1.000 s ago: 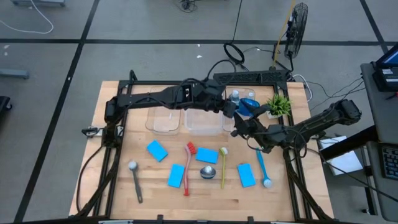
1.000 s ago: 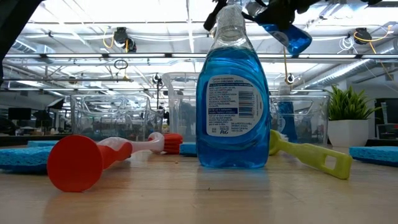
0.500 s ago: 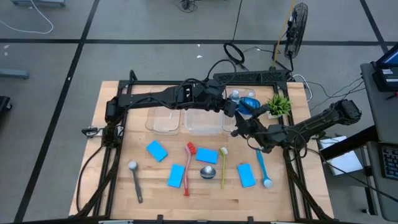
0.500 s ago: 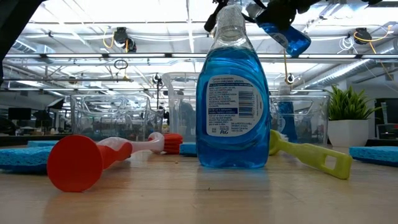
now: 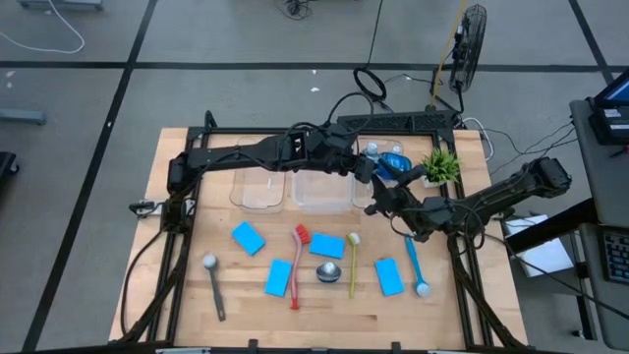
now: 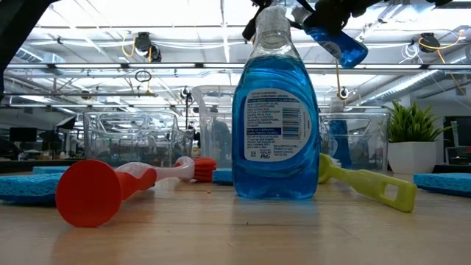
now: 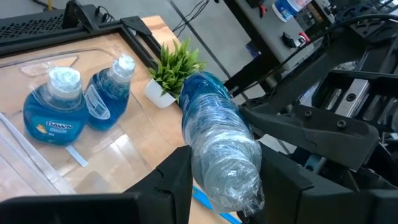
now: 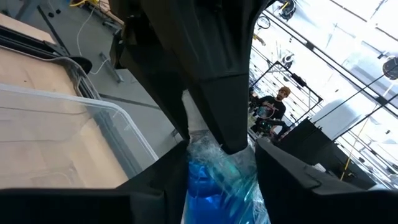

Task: Pick & Place Kitchen Sink Supplies
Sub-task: Put the dishwashing liquid into the right transparent bin

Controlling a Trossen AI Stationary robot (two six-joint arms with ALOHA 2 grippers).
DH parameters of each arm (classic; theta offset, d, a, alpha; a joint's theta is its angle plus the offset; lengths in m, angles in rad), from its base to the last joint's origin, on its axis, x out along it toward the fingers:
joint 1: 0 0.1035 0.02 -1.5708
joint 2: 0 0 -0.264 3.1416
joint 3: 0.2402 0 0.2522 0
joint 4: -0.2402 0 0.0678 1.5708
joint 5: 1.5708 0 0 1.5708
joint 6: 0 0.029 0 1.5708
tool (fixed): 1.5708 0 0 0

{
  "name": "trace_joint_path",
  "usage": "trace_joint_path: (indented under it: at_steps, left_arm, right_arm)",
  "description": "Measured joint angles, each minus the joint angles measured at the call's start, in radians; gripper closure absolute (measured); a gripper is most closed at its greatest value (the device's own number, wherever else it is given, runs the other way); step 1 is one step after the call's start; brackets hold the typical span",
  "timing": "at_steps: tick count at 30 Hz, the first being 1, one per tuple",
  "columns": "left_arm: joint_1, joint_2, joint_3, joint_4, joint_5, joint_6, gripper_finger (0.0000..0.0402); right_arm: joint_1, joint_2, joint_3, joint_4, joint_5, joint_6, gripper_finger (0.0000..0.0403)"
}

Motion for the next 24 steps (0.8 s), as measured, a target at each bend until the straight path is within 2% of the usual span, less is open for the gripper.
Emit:
trace_joint_path:
  at_steps: [8, 18, 24]
  left_arm:
    - [0.007, 0.001, -0.001, 0.004, 0.007, 0.010, 0.0232]
    - [0.008, 0.001, -0.001, 0.000, 0.021, 0.027, 0.0261]
    - [0.015, 0.001, -0.001, -0.008, 0.030, 0.037, 0.0265]
  right_arm:
    - [0.001, 0.000, 0.002, 0.004, 0.000, 0.037, 0.0289]
    - [0.001, -0.002, 0.002, 0.002, 0.004, 0.067, 0.0371]
    - [0.001, -0.002, 0.002, 0.000, 0.002, 0.066, 0.0383]
